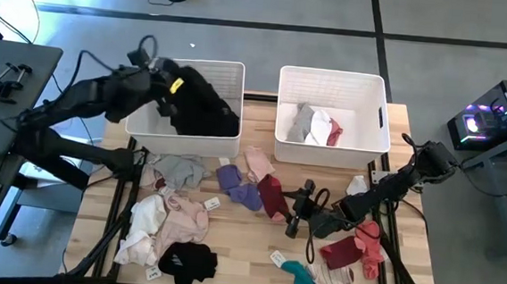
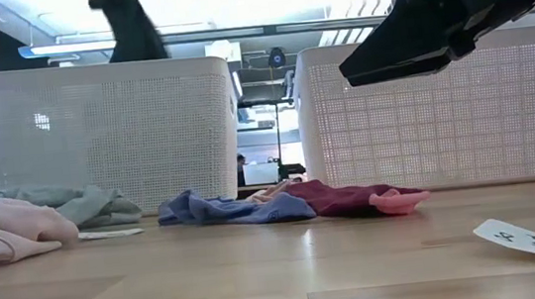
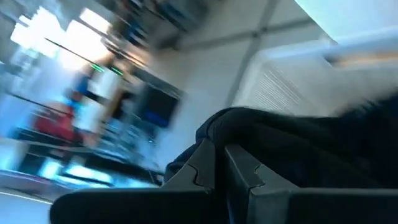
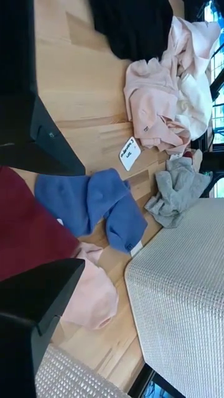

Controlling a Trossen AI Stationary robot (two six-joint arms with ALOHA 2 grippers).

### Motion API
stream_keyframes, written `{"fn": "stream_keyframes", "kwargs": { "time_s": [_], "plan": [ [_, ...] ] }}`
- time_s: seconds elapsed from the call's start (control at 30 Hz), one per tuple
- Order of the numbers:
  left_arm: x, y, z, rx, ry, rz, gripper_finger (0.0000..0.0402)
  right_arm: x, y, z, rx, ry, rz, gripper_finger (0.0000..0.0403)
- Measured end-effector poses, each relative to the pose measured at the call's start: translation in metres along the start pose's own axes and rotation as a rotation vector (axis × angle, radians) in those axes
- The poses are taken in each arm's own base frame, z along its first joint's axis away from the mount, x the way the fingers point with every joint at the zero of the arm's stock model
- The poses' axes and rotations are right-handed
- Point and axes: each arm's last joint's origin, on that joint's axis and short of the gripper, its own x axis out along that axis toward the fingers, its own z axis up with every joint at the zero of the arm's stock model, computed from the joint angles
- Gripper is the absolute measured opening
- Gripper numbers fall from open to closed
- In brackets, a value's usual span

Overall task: Sort clothes
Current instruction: Put the black boxer into the left white laundry bin, then put the red sock into the left white laundry bin

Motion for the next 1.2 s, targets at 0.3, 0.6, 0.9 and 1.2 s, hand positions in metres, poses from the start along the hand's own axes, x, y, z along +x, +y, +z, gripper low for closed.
{"fn": "stream_keyframes", "kwargs": {
  "time_s": [0.3, 0.6, 0.9, 1.2],
  "plan": [
    [0.049, -0.031, -0.043, -0.068, 0.282, -0.054, 0.0012, 0.0, 0.0, 0.0, -0.006, 0.002, 0.002, 0.0216],
    [0.051, -0.014, -0.056, -0.296, 0.393, 0.083, 0.0113, 0.0, 0.0, 0.0, 0.002, 0.002, 0.002, 0.0216],
    [0.024, 0.006, -0.037, -0.541, 0.2, -0.138, 0.0179, 0.0, 0.0, 0.0, 0.04, 0.001, 0.002, 0.0216],
    [0.021, -0.051, -0.014, -0.542, -0.148, -0.578, 0.0157, -0.002, 0.003, -0.006, 0.017, 0.068, 0.083, 0.0216]
  ]
}}
